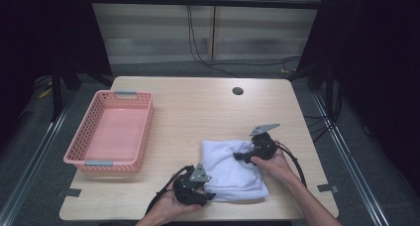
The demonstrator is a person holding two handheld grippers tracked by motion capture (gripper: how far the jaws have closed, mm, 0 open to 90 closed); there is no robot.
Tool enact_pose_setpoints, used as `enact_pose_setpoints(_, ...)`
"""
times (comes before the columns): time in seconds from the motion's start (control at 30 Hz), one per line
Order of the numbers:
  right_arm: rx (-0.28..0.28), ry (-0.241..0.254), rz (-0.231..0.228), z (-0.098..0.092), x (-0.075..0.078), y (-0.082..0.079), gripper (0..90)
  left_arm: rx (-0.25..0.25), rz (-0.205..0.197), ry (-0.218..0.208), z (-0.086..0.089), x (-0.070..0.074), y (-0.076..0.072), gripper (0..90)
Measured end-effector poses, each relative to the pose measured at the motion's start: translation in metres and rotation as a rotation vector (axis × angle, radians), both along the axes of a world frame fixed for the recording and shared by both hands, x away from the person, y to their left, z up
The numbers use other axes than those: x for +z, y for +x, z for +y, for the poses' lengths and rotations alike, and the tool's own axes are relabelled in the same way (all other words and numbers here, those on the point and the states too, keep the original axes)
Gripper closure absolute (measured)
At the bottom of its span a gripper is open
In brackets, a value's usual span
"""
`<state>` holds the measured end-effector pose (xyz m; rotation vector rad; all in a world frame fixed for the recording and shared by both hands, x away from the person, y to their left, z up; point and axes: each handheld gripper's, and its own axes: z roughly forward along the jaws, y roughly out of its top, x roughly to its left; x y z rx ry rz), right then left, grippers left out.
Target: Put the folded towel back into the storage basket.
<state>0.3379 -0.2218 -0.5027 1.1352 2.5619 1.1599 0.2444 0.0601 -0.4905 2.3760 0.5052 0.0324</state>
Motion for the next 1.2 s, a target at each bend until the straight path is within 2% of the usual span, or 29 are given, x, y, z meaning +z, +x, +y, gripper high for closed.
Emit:
enact_pose_setpoints(0.03,0.014,0.018,0.008,0.000,0.000,0.000,43.7,-0.011,0.005,-0.002,0.002,0.000,0.003,57.4)
enact_pose_setpoints(0.07,0.023,0.034,0.013,0.001,-0.001,0.000,46.4,0.007,0.025,-0.029,0.002,-0.001,0.004,59.6)
enact_pose_setpoints(0.17,0.028,0.045,0.030,0.002,-0.001,0.001,52.6,-0.013,0.070,-0.048,0.007,-0.002,0.013,64.3)
enact_pose_setpoints(0.23,0.033,0.059,0.045,0.002,-0.001,0.001,58.4,-0.005,0.095,-0.056,0.009,-0.001,0.014,65.6)
enact_pose_setpoints(0.27,0.031,0.057,0.045,0.002,0.000,0.000,60.1,-0.014,0.100,-0.069,0.009,-0.002,0.016,66.0)
enact_pose_setpoints(0.3,0.028,0.061,0.048,0.002,0.000,0.000,62.4,0.000,0.101,-0.063,0.010,-0.001,0.017,66.5)
enact_pose_setpoints(0.33,0.024,0.067,0.049,0.002,0.000,0.000,63.9,0.000,0.122,-0.090,0.010,-0.002,0.017,66.8)
enact_pose_setpoints(0.43,0.012,0.068,0.044,0.003,0.002,-0.001,66.9,0.012,0.140,-0.107,0.012,0.001,0.019,67.1)
enact_pose_setpoints(0.47,0.006,0.063,0.041,0.004,0.003,-0.001,67.6,0.015,0.141,-0.123,0.012,0.002,0.018,67.2)
enact_pose_setpoints(0.5,0.001,0.061,0.043,0.004,0.005,-0.001,68.1,0.001,0.127,-0.106,0.014,0.005,0.018,67.3)
enact_pose_setpoints(0.53,-0.001,0.054,0.033,0.005,0.006,-0.001,68.4,-0.003,0.123,-0.123,0.014,0.007,0.019,67.3)
enact_pose_setpoints(0.67,-0.018,0.053,0.021,0.006,0.012,-0.001,69.0,0.030,0.132,-0.163,0.021,0.014,0.022,67.3)
enact_pose_setpoints(0.7,-0.024,0.061,0.021,0.005,0.014,-0.002,69.0,0.037,0.138,-0.185,0.022,0.016,0.023,67.3)
enact_pose_setpoints(0.77,-0.028,0.080,0.013,0.004,0.019,-0.001,69.0,0.043,0.124,-0.188,0.025,0.020,0.024,67.4)
enact_pose_setpoints(0.87,-0.024,0.119,0.005,0.000,0.024,0.001,69.0,0.043,0.125,-0.212,0.028,0.026,0.026,67.5)
enact_pose_setpoints(0.97,-0.019,0.131,0.002,-0.002,0.028,0.003,69.1,0.049,0.123,-0.238,0.029,0.033,0.029,67.5)
enact_pose_setpoints(1.03,-0.018,0.124,-0.004,-0.002,0.030,0.004,69.2,0.070,0.119,-0.237,0.029,0.035,0.030,67.5)
enact_pose_setpoints(1.1,-0.020,0.130,-0.006,-0.002,0.033,0.005,69.3,0.067,0.113,-0.252,0.030,0.038,0.032,67.5)
enact_pose_setpoints(1.2,-0.017,0.135,-0.019,-0.002,0.038,0.008,69.3,0.060,0.102,-0.252,0.031,0.042,0.034,67.5)
